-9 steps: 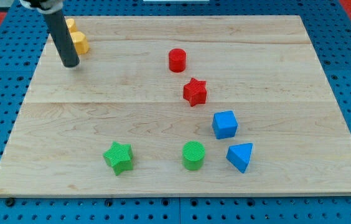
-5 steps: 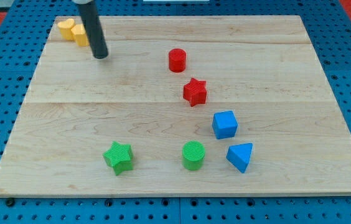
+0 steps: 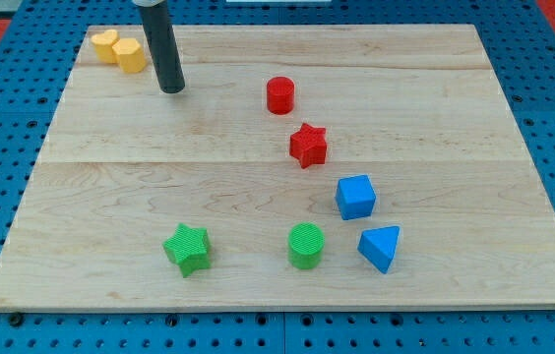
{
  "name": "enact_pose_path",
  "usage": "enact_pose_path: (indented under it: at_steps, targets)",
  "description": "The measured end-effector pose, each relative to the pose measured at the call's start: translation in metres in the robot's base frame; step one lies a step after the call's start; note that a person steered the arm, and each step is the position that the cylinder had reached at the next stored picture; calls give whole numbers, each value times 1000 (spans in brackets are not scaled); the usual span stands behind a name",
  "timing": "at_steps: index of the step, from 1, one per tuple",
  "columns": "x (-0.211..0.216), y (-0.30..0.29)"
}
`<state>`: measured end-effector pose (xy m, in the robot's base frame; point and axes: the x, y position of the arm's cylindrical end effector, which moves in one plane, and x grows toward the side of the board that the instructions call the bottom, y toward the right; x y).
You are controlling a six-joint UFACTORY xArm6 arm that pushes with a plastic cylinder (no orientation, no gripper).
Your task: Slide blue cube towards center right
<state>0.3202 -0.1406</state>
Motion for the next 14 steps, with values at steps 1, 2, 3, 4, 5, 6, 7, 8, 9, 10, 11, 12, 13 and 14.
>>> enact_pose_path:
  at_steps: [1, 2, 3, 4, 5, 6, 7, 8, 9, 10, 11, 12, 13, 14]
  targets:
    - [4, 5]
    - [12, 27]
    - [13, 33]
    - [13, 35]
    - [13, 38]
    - [21, 50]
    - [35, 73]
    - [35, 74]
    - [59, 79]
    - [143, 84]
    - [187, 170]
    - [190, 258]
    - [196, 285]
    - [166, 302]
